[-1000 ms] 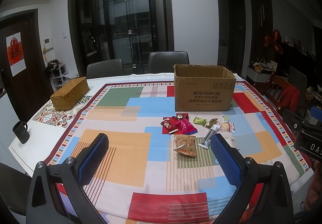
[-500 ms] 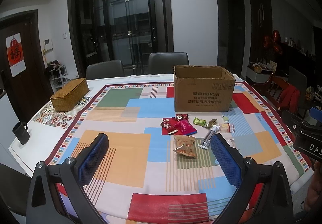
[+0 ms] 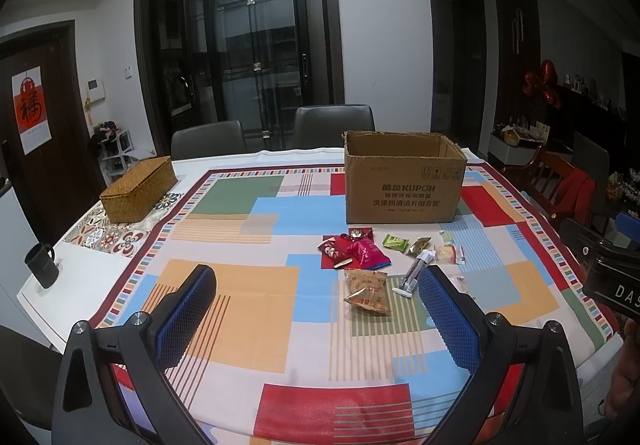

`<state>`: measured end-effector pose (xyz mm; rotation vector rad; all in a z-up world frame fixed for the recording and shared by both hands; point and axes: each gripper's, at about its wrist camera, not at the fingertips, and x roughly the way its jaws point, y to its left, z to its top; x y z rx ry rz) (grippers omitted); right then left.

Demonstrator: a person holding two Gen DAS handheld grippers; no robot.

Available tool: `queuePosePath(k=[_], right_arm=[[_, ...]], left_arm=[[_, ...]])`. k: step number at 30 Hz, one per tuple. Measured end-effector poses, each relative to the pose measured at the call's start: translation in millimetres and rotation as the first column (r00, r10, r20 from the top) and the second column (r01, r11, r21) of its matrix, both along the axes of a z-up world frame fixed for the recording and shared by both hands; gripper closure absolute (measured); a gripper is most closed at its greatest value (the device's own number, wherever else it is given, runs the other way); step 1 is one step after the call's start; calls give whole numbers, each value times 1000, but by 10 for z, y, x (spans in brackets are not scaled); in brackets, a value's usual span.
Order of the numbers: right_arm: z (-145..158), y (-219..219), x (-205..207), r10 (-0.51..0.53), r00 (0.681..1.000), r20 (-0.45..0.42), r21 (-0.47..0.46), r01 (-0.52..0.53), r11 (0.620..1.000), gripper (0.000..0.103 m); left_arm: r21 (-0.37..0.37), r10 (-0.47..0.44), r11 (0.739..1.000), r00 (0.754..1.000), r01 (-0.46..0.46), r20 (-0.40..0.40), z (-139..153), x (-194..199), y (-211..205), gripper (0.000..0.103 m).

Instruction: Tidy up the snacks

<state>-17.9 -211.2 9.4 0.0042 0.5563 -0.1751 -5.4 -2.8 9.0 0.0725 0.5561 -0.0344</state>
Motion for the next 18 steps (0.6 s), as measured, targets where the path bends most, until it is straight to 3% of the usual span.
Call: queuePosePath(k=[18], right_arm=[[11,9,-4,-1,1000,3,0,1,1000,0]], left_arm=[[2,0,1000,1000,0,5,40,-5,-14,0]])
